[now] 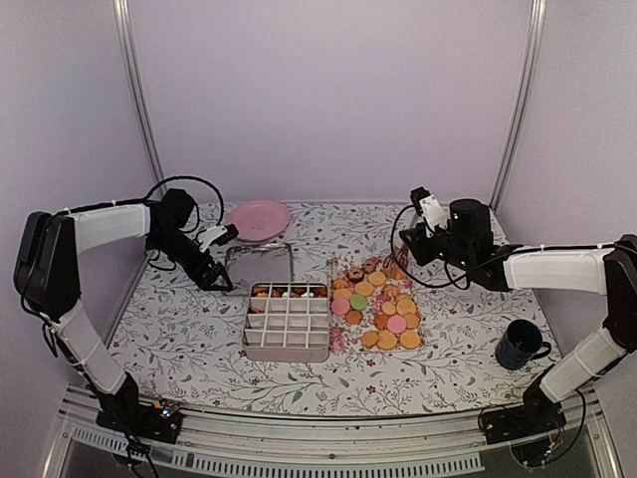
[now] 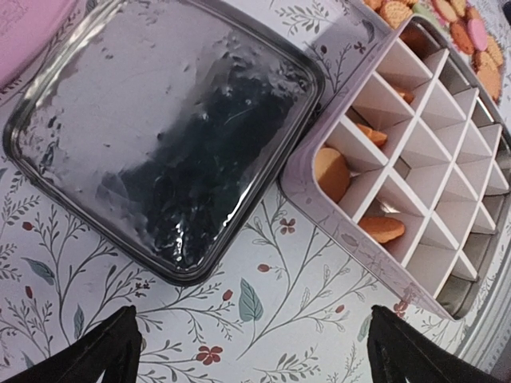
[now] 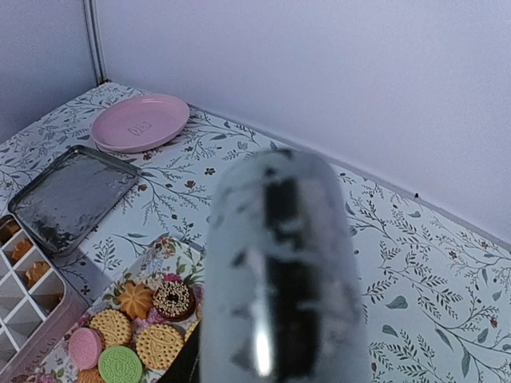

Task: Pack the cookies
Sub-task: Pick up the fake cookies from the plate, then place the fake cookies in the empty pocket of the box.

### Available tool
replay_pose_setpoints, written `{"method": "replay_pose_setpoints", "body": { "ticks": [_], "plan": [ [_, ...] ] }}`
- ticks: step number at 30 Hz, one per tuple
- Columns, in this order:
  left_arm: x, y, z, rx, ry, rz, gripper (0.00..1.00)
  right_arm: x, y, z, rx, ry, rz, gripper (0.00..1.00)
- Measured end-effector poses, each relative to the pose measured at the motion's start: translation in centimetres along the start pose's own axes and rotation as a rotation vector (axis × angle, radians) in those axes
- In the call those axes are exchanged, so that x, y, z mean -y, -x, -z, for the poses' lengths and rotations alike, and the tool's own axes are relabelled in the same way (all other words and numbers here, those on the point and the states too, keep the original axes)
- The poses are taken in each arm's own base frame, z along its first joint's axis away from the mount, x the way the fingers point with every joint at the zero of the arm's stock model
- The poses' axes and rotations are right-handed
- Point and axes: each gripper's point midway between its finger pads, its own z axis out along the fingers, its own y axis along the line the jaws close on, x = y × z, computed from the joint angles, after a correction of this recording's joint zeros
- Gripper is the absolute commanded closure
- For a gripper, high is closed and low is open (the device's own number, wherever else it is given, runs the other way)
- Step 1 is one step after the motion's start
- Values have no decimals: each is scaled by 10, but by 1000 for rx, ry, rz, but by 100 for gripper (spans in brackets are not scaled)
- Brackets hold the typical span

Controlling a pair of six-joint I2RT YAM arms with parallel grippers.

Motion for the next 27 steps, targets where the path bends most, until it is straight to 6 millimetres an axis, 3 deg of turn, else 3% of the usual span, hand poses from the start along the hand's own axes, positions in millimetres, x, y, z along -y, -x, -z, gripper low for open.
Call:
{"method": "replay_pose_setpoints", "body": {
  "ticks": [6, 11, 14, 17, 21, 24, 27],
  "plan": [
    [-1, 0, -1, 7, 3, -9, 1, -35, 60, 11, 112, 68, 36, 76],
    [-4, -3, -2, 11, -4, -4, 1, -85, 101, 22, 199, 173, 57, 76],
    [-6, -8, -4, 9, -7, 5, 1, -127, 122, 23, 237, 259, 58, 76],
    [-7, -12, -5, 6, -7, 13, 1, -172, 127, 17, 242, 354, 58, 76],
    [-7, -14, -6, 4, -10, 16, 1, -223, 116, 7, 210, 468, 64, 76],
    [-7, -17, -7, 2, -16, 21, 1, -254, 103, 2, 179, 537, 68, 76],
    [-7, -16, -7, 9, -22, 24, 1, -270, 91, 1, 153, 574, 70, 76]
  ]
}}
